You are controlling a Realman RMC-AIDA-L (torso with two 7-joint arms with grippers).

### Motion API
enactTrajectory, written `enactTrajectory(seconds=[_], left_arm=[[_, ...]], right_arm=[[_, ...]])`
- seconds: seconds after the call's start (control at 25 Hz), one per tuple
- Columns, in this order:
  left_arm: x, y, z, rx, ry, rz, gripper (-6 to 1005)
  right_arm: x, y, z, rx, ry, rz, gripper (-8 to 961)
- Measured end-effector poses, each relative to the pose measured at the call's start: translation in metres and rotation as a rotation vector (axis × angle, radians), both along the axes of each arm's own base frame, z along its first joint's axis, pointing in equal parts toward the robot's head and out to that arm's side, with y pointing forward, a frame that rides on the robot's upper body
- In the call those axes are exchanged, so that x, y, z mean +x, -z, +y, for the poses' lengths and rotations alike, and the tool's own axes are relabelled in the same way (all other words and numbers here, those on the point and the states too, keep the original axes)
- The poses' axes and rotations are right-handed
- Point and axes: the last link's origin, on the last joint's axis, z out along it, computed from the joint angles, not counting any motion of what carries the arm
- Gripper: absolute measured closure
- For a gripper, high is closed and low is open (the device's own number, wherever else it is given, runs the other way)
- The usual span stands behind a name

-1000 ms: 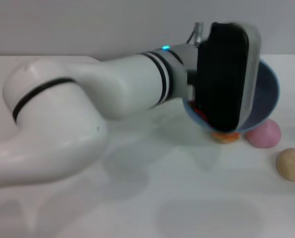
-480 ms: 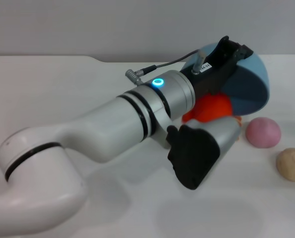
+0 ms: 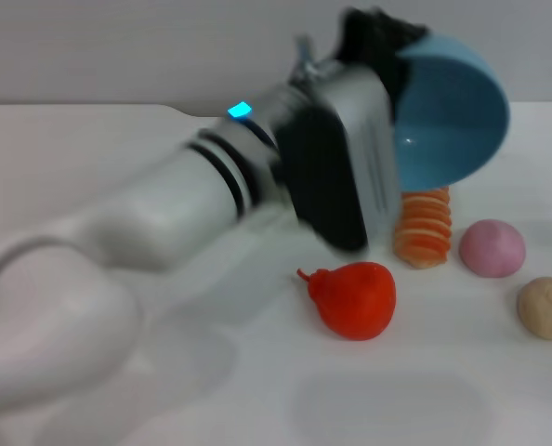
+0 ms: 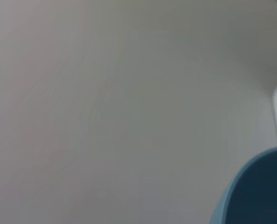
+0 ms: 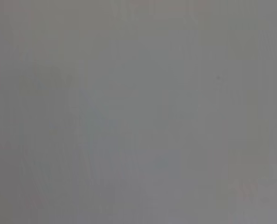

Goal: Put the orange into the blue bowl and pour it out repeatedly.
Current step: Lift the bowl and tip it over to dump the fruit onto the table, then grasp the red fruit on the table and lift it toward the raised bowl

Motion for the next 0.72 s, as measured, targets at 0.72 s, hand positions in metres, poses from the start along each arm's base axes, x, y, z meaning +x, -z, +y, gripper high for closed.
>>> enactTrajectory(seconds=[0.72], left_arm=[[-0.056,-0.063,0.071,-0.497,-1.043,-0.2,999]], right_arm=[[-0.038,-0.01,0.042,-0.487,-0.03,0.023,420]])
